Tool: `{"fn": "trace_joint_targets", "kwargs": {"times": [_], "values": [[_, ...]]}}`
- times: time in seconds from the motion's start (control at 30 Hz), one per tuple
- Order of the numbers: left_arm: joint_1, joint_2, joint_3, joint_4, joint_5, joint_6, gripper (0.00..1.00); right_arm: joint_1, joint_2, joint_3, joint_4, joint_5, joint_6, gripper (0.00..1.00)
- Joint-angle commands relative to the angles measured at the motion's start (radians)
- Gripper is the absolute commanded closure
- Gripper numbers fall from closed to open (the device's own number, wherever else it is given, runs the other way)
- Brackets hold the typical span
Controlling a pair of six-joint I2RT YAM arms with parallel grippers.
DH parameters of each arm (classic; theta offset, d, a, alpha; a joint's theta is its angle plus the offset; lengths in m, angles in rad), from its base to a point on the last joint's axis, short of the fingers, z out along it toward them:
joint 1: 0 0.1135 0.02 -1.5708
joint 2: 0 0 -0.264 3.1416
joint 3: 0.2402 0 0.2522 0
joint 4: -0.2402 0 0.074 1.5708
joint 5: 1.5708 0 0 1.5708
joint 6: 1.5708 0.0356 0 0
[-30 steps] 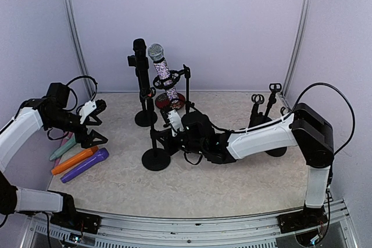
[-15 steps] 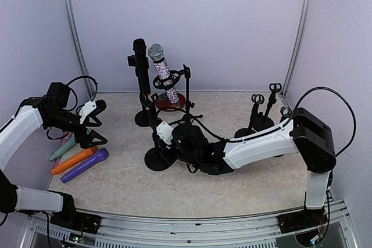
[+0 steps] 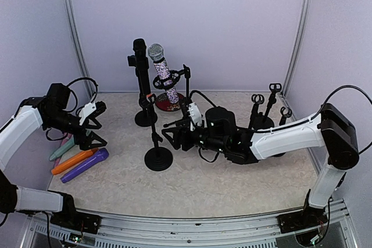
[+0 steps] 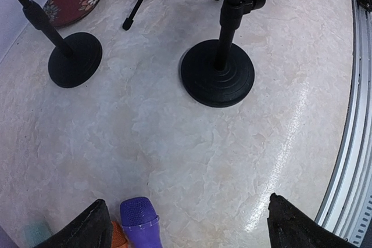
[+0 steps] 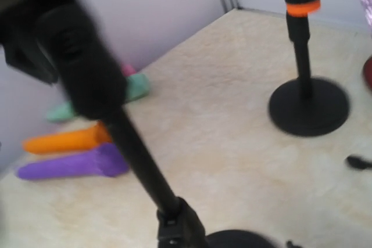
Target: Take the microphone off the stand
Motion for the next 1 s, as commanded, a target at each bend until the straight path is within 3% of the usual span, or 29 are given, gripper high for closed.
{"fn": "trace_joint_targets", "kwargs": {"times": [0.0,0.13,0.33,0.43,0.7,0.87,0.97], "values": [[0.007,0.005,0.033,-0.027,0.034,0.01,0.1,-0.037,0.003,-0.013,0.084,-0.187,0.249,0.31],[0.008,0.009,0.035,-0.035,0.036,0.012,0.1,-0.075,0.08,0.039,0.046,-0.302,0.412,0.37],[0.008,0.003,0.034,-0.037,0.037,0.02,0.1,-0.095,0.186,0.079,0.126,-0.428,0.655,0.3],[0.008,0.005,0.035,-0.041,0.035,0.025,0.11,-0.1,0.229,0.121,0.107,-0.451,0.716,0.3],[0.008,-0.002,0.027,-0.048,0.02,0.046,0.11,-0.122,0.332,0.146,0.294,-0.551,0.883,0.31],[0.007,0.008,0.019,-0.047,0.025,0.057,0.11,-0.125,0.362,0.165,0.364,-0.574,0.938,0.39],[0.005,0.023,0.028,-0.05,0.026,0.055,0.12,-0.126,0.37,0.164,0.382,-0.576,0.958,0.52]]}}
